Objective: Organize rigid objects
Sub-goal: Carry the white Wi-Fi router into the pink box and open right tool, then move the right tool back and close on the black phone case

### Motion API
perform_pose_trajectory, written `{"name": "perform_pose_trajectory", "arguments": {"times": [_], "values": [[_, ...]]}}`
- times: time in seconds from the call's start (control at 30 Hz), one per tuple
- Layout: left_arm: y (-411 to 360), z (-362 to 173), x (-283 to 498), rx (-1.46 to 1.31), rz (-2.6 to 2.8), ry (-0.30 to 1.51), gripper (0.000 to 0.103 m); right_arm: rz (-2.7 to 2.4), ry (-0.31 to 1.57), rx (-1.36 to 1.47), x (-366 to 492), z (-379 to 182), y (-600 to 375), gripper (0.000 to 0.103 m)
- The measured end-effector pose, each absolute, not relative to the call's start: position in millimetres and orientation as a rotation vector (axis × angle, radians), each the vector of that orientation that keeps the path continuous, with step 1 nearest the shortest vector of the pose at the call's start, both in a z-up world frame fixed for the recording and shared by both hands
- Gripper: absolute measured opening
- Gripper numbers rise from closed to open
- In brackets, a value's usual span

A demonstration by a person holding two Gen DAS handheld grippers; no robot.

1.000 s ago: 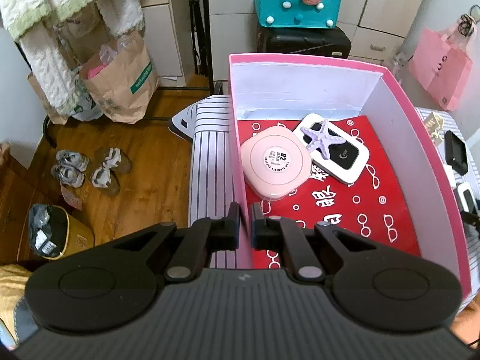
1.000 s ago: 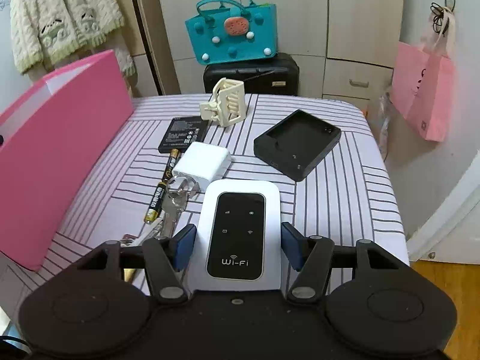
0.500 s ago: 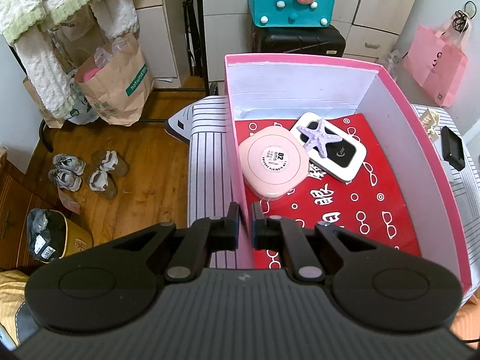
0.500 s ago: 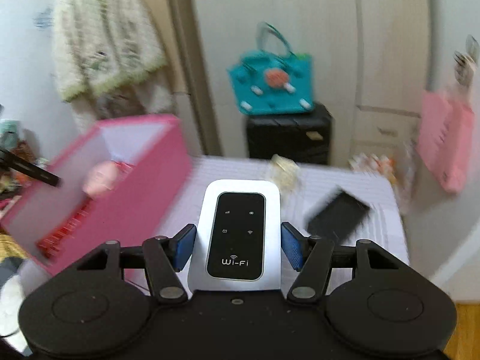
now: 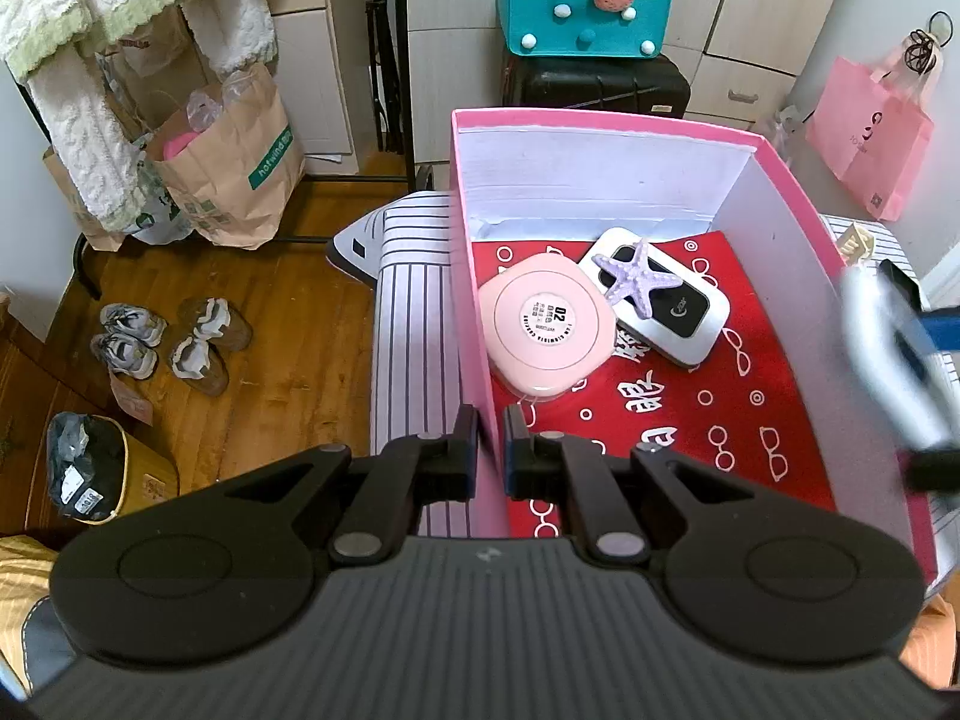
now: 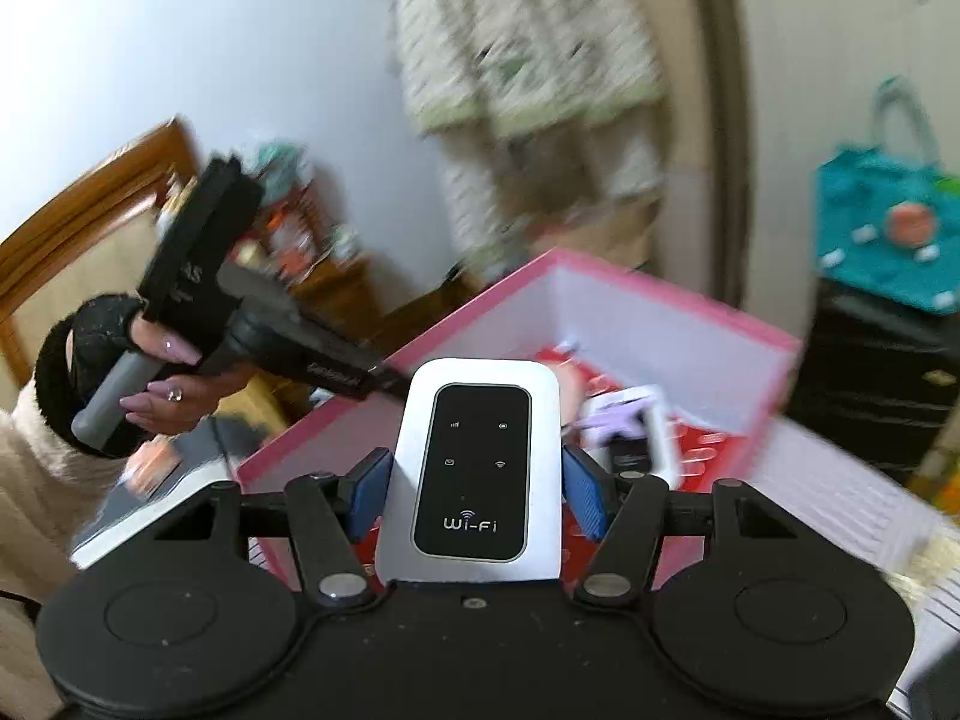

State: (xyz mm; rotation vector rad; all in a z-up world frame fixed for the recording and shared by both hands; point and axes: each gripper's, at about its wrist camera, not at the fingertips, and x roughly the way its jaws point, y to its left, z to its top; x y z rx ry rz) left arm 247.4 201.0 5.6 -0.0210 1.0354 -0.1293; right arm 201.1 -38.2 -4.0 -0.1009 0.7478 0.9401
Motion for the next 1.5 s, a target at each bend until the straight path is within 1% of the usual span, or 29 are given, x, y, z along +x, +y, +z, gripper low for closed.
{"name": "perform_pose_trajectory", "arguments": {"times": [0.3,0.47,0.77,0.9,1.07,1.23,1.37,1.5], "values": [[201,6,248,-0.005,-0.148,1.037,0.008,0.998,0.950,-0.426,231,-35,41,0.066],[203,6,249,-0.017,-0.156,1.036,0.008,1.099,1.004,-0.561,241,-51,69,0.066],[207,5,248,-0.035,-0.168,1.031,0.009,1.116,1.083,-0.745,251,-76,107,0.066],[208,5,249,-0.039,-0.169,1.032,0.009,1.127,1.073,-0.783,253,-81,112,0.064],[207,5,248,-0.028,-0.173,1.028,0.009,1.058,0.990,-0.878,243,-75,109,0.066],[206,5,248,-0.025,-0.174,1.027,0.009,0.994,0.911,-0.762,240,-40,77,0.067],[205,5,248,-0.014,-0.174,1.027,0.009,0.929,0.788,-0.583,227,-12,27,0.069],[205,4,249,-0.002,-0.181,1.033,0.009,0.877,0.707,-0.357,212,3,-29,0.071]]}}
